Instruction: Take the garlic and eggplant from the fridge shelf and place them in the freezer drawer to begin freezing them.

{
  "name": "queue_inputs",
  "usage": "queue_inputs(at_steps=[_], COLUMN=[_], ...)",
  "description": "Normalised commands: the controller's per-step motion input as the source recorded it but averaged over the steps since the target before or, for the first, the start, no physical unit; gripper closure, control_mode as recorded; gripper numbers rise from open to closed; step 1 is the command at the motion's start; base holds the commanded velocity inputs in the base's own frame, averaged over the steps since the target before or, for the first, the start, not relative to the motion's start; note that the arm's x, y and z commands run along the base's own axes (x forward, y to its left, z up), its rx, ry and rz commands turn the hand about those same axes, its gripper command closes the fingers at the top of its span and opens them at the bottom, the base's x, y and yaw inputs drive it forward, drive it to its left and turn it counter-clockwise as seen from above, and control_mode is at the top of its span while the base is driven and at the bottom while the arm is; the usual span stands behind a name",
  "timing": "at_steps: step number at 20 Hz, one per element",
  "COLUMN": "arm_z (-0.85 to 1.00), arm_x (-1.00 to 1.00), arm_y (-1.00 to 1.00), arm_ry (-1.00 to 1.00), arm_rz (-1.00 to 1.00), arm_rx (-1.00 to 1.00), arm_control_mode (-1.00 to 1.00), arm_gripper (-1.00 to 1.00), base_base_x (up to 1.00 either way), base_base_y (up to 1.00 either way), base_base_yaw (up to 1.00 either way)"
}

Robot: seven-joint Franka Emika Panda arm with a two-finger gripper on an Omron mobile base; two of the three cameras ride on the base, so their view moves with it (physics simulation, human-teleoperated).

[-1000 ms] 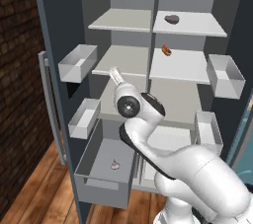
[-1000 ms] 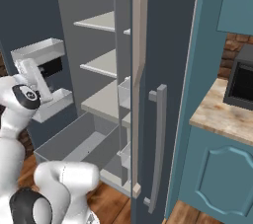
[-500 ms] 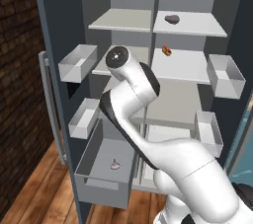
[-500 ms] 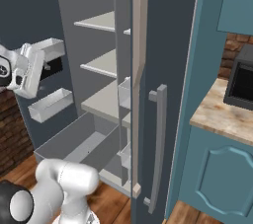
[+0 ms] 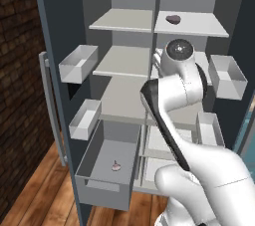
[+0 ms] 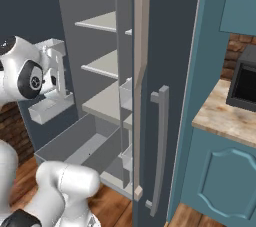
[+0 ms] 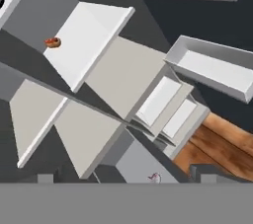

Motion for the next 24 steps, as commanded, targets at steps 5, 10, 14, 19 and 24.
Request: queue_inputs(at_steps=[5,10,14,19,24], arm_z=[-0.02,0.00,0.00,0.00,0.00], arm_x=[-0.23,0.00,0.00,-0.01,0.00], arm_y=[-0.29,0.00,0.00,0.00,0.00], arm_ry=[0.00,0.00,0.00,0.00,0.00], arm_rz=[0.33,0.00,0.00,-0.01,0.00], arm_rx=[0.00,0.00,0.00,0.00,0.00], arm_control_mode=[-1.00,-1.00,-1.00,1.00,1.00], arm_gripper=[-1.00,-1.00,-1.00,-1.00,-1.00], base_base_x=[0.00,0.00,0.00,0.00,-0.07], base_base_y=[0.00,0.00,0.00,0.00,-0.10], base_base_yaw=[0.00,0.00,0.00,-0.20,-0.35])
